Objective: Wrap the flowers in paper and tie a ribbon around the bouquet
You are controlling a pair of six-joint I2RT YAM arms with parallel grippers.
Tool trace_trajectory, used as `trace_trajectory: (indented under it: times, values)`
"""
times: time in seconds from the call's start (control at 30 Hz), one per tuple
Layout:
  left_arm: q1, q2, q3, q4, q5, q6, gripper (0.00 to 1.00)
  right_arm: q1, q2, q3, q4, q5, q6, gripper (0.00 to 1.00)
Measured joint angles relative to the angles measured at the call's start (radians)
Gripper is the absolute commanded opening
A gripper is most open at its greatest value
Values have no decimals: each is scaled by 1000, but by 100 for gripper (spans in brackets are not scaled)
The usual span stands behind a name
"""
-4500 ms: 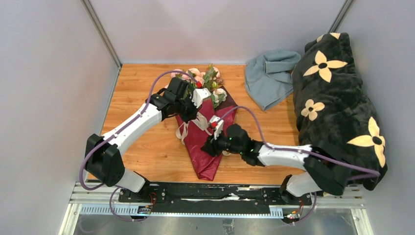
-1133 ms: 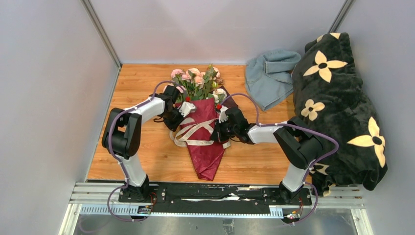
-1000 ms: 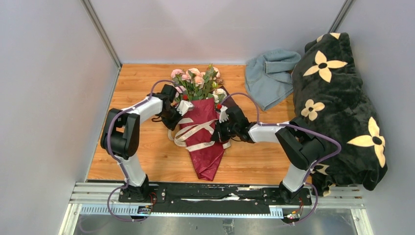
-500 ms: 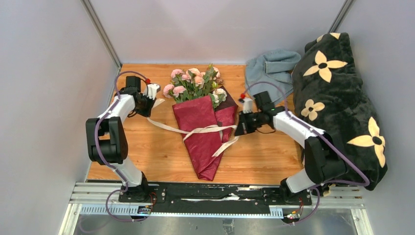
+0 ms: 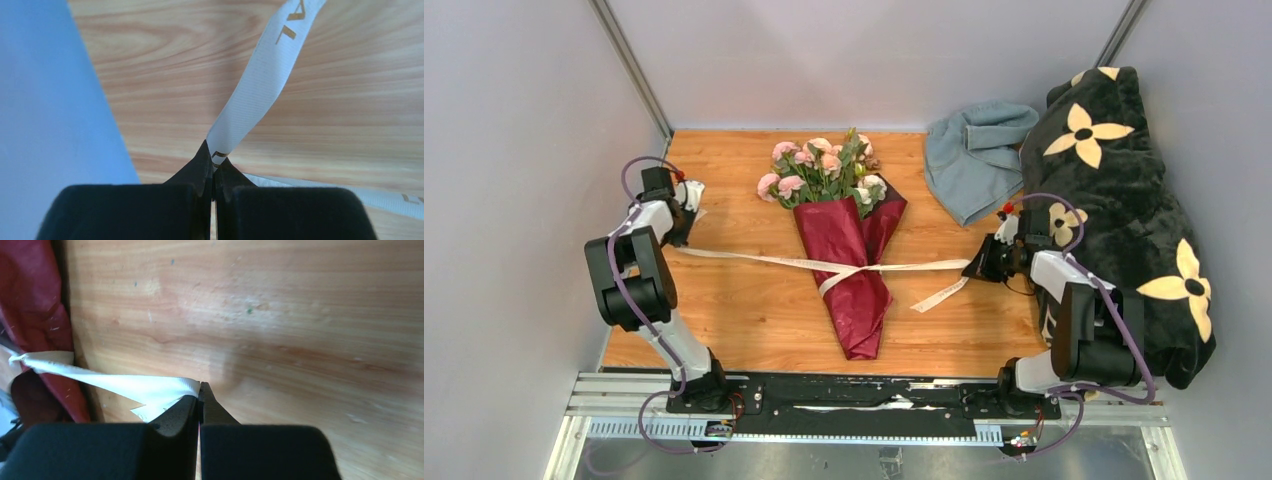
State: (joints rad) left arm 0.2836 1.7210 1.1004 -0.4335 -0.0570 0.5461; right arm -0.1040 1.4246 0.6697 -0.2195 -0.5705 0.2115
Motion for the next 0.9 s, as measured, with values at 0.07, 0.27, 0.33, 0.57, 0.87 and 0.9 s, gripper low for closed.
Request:
trace_trajectory:
  times: [0.07,0.27,0.33,0.57,0.87,0.9]
  values:
    - [48,33,18,10,-29,17,0,-22,-19,-5,23,23,7,0]
    - [144,106,91,40,-95,52,0,-93,-52,-7,41,84,9,0]
    - [161,119,103,57,-118,65,0,-105,-56,-7,41,94,8,0]
    - [209,152,108,113,-198,121,0,-141,-63,-21,48,115,9,0]
    - [274,190,108,145,-219,156,0,-161,-67,-35,52,119,8,0]
    - [282,197,108,146,-220,158,0,-161,-66,-35,53,119,8,0]
